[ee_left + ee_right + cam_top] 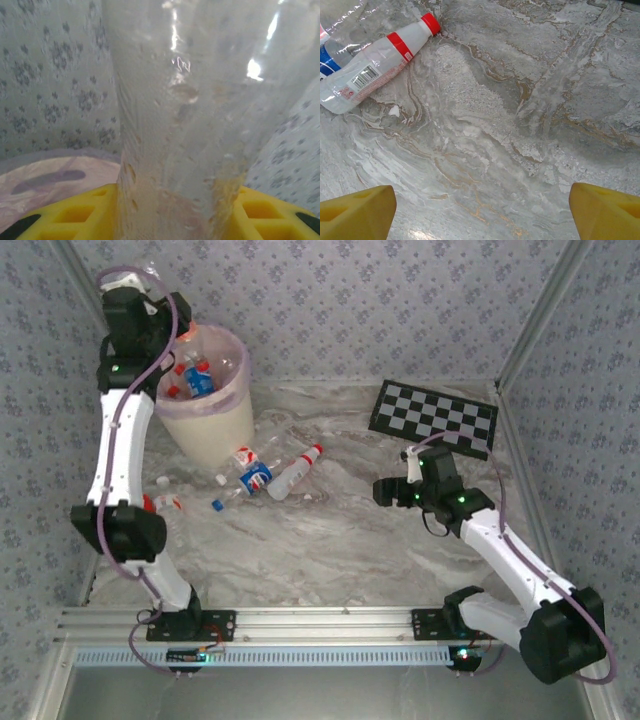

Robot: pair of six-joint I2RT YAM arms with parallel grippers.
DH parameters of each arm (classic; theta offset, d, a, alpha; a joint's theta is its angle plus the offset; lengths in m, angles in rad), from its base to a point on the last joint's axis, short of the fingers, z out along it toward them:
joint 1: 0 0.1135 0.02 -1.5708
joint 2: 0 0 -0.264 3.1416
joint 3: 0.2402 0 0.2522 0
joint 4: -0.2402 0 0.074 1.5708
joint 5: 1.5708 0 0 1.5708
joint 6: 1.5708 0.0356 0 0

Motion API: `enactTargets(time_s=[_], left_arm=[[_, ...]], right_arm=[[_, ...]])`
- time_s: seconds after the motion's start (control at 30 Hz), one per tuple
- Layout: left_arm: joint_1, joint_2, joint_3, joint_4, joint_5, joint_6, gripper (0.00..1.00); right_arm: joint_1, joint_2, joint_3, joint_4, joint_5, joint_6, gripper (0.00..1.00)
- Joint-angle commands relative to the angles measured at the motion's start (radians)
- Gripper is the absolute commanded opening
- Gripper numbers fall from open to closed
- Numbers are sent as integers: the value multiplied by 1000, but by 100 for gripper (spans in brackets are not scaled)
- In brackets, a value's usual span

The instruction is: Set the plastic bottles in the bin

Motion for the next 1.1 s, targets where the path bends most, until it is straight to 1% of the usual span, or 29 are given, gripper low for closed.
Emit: enactTargets(time_s=[0.0,0.1,0.17,0.27,0.4,0.5,0.57,0.63,0.7,0.73,0.8,0.9,0.97,1.03,1.07], left_arm=[[2,79,121,-153,50,96,22],[2,144,183,-259,117,119,26],[-2,168,185,-319,132,142,29],[-7,185,159,-391,129,181,34],[-3,162,103,-405,89,214,44],[4,129,111,-382,103,234,69],[5,116,154,-384,102,261,90],[6,119,221,-402,96,280,99],[5,130,289,-426,74,300,99],[6,141,328,-438,56,307,98],[6,160,373,-444,29,314,88],[4,198,391,-449,51,302,71],[-1,227,391,-477,37,302,59],[-5,249,368,-498,29,303,51],[-8,256,349,-502,28,302,49]], right_arm=[[-6,-28,-11,-40,-1,10,92],[-9,-36,-12,-48,-1,7,92],[-10,-35,-11,-49,-2,5,92],[-10,-27,-6,-46,-7,5,92],[-11,-16,7,-49,-10,-2,92],[-13,-5,18,-55,-7,-10,92],[-12,2,20,-50,-8,-8,92],[-13,8,18,-41,-13,-2,92],[-12,14,14,-32,-17,3,92],[-12,15,11,-29,-18,5,92],[-11,16,6,-25,-18,7,92],[-12,18,-1,-19,-20,8,92],[-11,18,-3,-19,-23,10,92],[-9,14,-5,-19,-26,11,92],[-9,9,-7,-20,-24,11,92]])
